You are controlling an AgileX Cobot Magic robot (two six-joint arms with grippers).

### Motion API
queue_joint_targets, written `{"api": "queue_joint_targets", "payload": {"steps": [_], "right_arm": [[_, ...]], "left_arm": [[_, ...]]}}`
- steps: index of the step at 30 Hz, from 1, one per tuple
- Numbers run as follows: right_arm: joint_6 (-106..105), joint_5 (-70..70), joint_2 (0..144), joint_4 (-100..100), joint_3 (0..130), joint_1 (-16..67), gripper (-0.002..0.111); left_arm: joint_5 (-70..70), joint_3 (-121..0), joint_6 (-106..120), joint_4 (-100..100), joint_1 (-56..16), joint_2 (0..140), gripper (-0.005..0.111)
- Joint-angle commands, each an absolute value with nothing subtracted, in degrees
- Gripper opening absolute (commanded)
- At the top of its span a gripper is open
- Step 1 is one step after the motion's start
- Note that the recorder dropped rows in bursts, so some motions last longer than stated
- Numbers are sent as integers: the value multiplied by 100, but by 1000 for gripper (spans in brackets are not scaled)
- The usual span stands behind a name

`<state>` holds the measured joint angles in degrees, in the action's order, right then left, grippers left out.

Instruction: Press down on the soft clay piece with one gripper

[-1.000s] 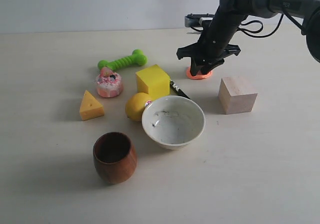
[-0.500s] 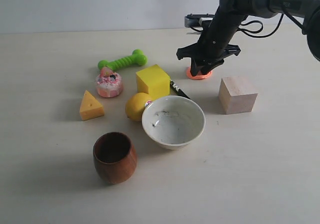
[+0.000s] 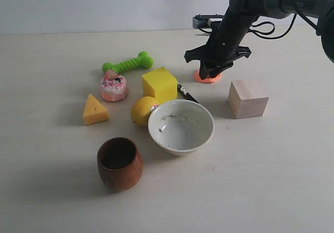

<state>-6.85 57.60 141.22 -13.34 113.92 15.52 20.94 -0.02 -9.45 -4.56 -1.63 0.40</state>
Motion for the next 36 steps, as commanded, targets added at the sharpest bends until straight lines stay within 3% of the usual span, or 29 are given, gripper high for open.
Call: {"api": "queue_joint_targets", "payload": {"steps": [1, 11, 21, 36], "right_arm": [[-763, 5970, 14023, -1662, 11307, 1638, 25], [-878, 5871, 13828, -1665, 11307, 1638, 21], [-878, 5871, 13828, -1561, 11307, 1638, 8], [-890, 5770, 13803, -1551, 11307, 1638, 7]], "left_arm": [[2046, 0, -914, -413, -195, 0, 0], [2046, 0, -914, -413, -195, 0, 0], [2046, 0, -914, -413, -195, 0, 0], [2046, 0, -914, -413, -195, 0, 0]]}}
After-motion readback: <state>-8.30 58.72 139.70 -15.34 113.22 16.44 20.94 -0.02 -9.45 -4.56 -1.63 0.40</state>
